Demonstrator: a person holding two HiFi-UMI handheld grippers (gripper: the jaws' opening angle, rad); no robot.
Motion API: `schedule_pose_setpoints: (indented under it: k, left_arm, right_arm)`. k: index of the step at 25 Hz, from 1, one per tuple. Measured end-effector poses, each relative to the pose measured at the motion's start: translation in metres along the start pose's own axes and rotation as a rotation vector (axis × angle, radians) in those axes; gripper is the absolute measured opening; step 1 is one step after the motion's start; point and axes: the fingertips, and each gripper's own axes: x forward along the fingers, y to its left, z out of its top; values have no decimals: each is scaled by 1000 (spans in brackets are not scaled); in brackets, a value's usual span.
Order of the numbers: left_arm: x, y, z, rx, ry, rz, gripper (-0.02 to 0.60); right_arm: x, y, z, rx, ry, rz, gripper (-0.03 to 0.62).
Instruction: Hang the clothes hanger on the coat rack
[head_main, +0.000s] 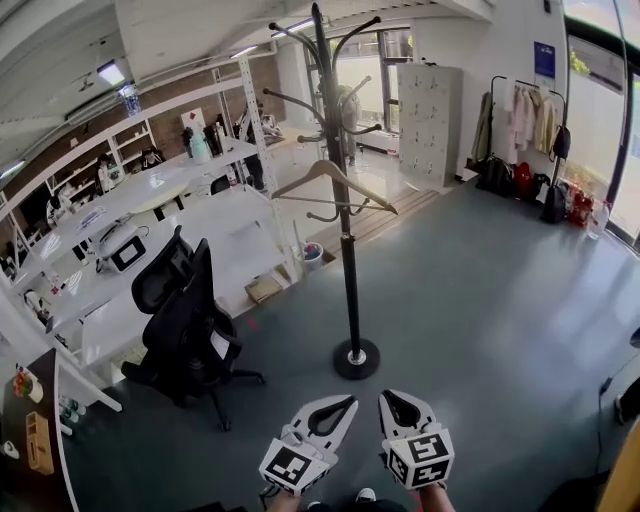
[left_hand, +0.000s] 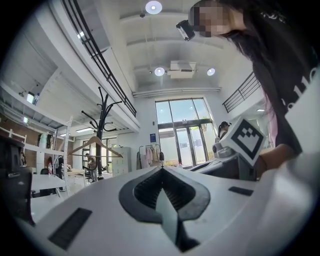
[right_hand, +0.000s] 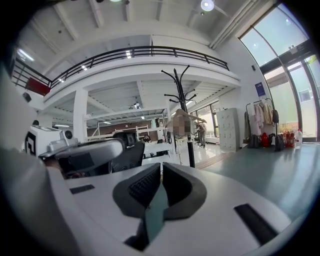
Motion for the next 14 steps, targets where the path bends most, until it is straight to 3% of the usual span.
schedule_pose_setpoints:
  k: [2,6,14]
  left_arm:
    - [-11,-2,-1,10,9,-14,0]
    - [-39,-2,-4,-58,-6,-32,0]
    - [-96,0,-8,-21,72,-79,0]
  right_arm:
    - [-2,9,-1,-2,0,-2,23]
    - [-5,37,-3,-7,6,-2,23]
    - [-6,100,-9,-4,2,10,23]
